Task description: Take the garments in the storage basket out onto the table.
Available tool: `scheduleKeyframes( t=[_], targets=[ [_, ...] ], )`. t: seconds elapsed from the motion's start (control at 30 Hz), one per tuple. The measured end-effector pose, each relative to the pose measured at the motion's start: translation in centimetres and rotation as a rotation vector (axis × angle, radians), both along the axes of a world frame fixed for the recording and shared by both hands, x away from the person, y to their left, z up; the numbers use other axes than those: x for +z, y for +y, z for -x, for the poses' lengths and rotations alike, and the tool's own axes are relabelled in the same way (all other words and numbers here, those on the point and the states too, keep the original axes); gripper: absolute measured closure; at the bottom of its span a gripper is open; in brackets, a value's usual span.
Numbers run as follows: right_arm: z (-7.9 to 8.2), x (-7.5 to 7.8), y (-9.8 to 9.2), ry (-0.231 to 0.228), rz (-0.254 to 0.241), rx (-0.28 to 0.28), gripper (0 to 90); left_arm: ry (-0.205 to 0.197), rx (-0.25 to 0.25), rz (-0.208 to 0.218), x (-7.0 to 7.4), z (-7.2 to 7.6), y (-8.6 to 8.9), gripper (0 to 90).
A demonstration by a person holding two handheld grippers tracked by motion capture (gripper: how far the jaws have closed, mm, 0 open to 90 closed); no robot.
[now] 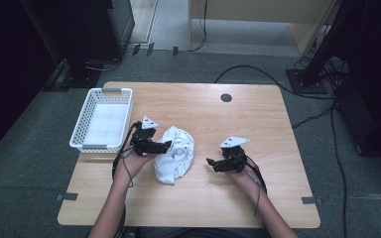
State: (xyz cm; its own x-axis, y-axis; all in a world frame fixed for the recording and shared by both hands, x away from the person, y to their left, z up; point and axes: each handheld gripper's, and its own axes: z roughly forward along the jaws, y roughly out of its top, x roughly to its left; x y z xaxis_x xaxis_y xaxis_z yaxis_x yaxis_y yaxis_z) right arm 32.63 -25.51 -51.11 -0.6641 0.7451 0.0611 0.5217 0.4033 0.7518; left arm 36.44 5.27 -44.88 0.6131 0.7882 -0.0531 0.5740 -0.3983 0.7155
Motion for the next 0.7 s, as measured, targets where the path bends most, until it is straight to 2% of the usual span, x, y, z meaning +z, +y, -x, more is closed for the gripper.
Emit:
scheduleKeyframes(
  t=[0.1,0.27,0.43,0.7],
  targets=[
    [0.2,0.2,0.5,-0.020,0.001,0.015,22.4,0.002,0.005,-0.007,-0.3,-0.2,0.2,20.6],
    [0.4,0.3,0.7,-0.025,-0.004,0.012,22.7,0.008,0.009,-0.033,-1.1,-0.5,0.6,20.6],
    [0.3,0.2,0.5,-0.008,-0.021,0.001,22.9,0.017,0.006,-0.043,-2.0,-0.9,0.7,20.6],
    [0.3,0.3,0.5,-0.007,-0.034,0.004,24.0,0.031,0.004,-0.068,-3.9,-1.4,0.6,20.6]
  ],
)
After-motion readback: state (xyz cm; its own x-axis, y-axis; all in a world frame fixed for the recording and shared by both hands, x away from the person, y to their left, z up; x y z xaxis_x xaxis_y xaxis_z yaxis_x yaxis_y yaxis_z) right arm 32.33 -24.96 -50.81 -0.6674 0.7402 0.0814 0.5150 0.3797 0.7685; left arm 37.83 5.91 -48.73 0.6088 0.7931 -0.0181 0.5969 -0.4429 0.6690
